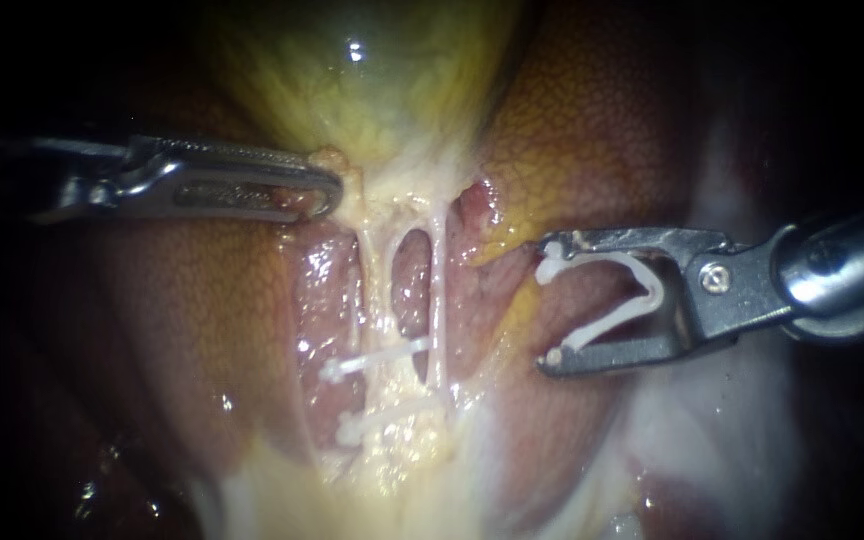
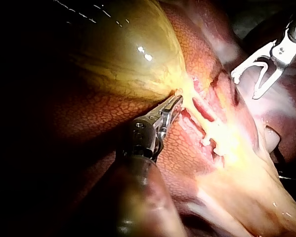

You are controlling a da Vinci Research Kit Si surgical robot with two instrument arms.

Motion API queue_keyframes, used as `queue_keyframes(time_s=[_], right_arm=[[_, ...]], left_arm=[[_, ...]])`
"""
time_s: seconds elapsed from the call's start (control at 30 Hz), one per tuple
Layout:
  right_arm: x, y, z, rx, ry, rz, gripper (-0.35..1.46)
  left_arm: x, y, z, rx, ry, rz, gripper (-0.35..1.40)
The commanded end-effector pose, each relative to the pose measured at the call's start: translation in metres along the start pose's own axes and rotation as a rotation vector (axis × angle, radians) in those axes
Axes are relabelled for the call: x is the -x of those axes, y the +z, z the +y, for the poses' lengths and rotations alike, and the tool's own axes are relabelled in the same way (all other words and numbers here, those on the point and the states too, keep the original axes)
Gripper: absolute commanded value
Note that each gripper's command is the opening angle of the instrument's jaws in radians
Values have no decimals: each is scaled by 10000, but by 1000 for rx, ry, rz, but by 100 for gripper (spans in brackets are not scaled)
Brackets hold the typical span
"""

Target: Clipping third clip left tube

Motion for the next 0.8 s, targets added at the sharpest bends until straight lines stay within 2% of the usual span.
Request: queue_keyframes(time_s=[0.03,0.2,0.33,0.4,0.63,0.8], right_arm=[[0,0,0,-1,0,1,50],[0,0,0,-4,-1,2,50],[0,0,0,-7,-1,3,50],[0,0,0,-9,-1,4,50],[0,2,2,-17,-1,7,50],[-3,9,4,-46,-8,14,50]], left_arm=[[0,-1,0,0,0,0,-35],[2,-5,0,-3,-1,1,-35],[15,-20,-1,-16,-8,6,-35],[23,-29,-2,-10,-11,9,-35],[53,-61,-9,4,-30,-26,-35],[58,-68,-15,6,-23,-31,-35]])
